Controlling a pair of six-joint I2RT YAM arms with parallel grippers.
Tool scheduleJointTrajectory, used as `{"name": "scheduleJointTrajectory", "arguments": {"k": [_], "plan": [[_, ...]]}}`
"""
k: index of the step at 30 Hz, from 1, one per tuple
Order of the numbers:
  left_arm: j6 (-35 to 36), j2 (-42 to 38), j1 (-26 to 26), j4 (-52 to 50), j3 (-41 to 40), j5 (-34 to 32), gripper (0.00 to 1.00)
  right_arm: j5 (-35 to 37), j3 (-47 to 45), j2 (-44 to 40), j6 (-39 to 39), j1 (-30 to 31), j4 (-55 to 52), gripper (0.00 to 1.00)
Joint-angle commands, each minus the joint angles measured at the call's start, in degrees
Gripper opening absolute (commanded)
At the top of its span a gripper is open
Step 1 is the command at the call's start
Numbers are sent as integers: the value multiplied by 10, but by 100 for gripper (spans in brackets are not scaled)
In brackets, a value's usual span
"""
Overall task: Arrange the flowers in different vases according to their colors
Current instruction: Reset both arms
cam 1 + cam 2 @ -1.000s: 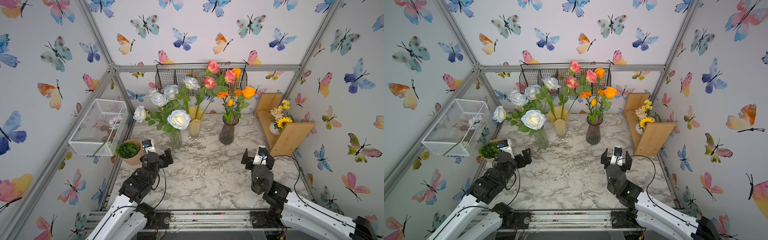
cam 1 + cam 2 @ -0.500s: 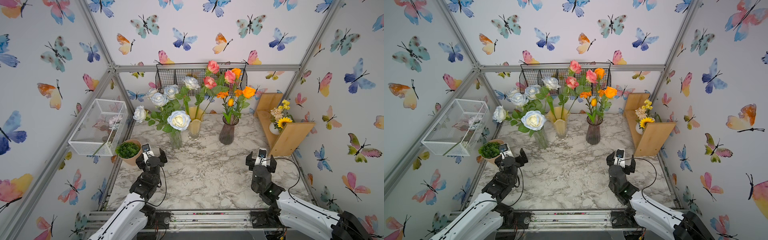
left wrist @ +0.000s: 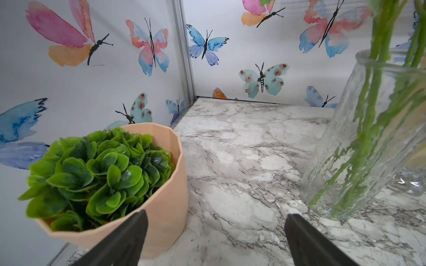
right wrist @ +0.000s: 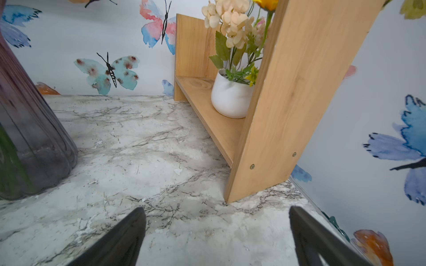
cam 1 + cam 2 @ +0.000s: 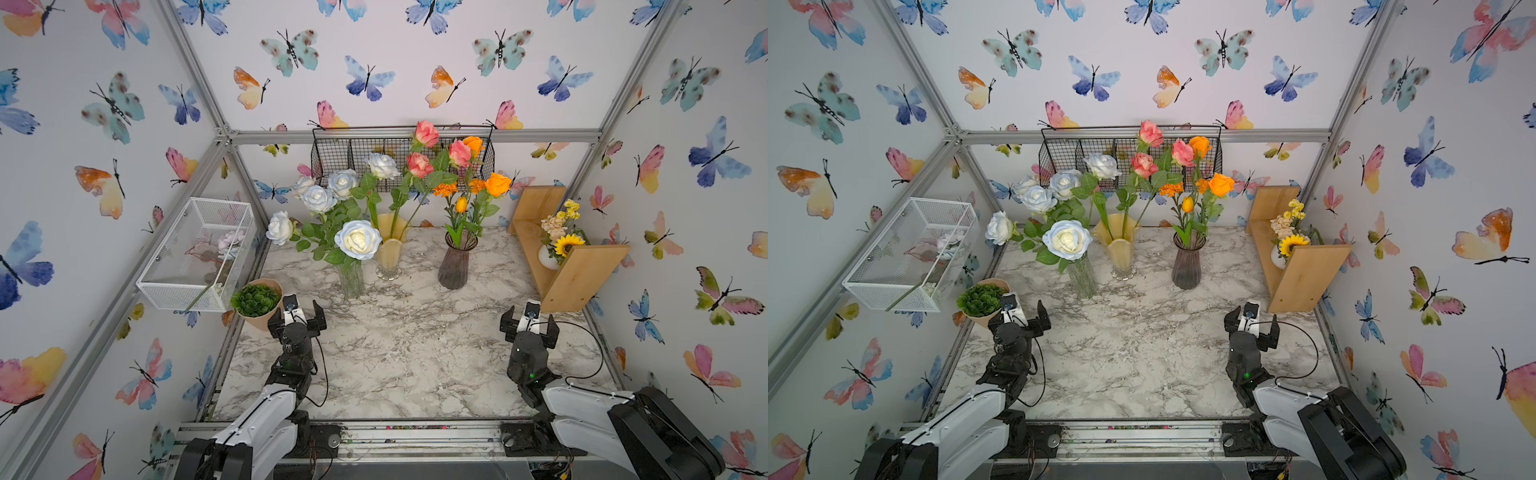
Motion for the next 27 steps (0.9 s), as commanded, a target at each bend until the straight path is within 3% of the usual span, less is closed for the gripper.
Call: {"name": "scheduleJointTrajectory", "arguments": {"k": [1,5,11,16,19,20,22,24,25,27], "plan": [[12,44,13,113,3,56,99,-46,7,31,-13,-22,74,99],[13,93,14,162,-4,85,99,-41,26,74,-24,-31,99,99],[12,140,18,192,-6,106,99,-59,15,61,-27,-32,101,99],[11,196,21,232,2,98,99,-110,17,173,-60,-44,252,99],[7,237,21,263,4,88,99,-148,16,277,-98,-61,405,99],[9,249,21,269,7,87,99,-153,10,274,-96,-61,413,99],[8,251,22,246,19,89,99,-183,13,223,-64,-72,314,99],[9,251,23,252,17,91,99,-286,39,199,-26,-125,208,99],[9,251,22,250,17,91,99,-305,42,216,-10,-144,210,99],[9,251,23,251,17,92,99,-302,39,280,-35,-150,324,99]]}}
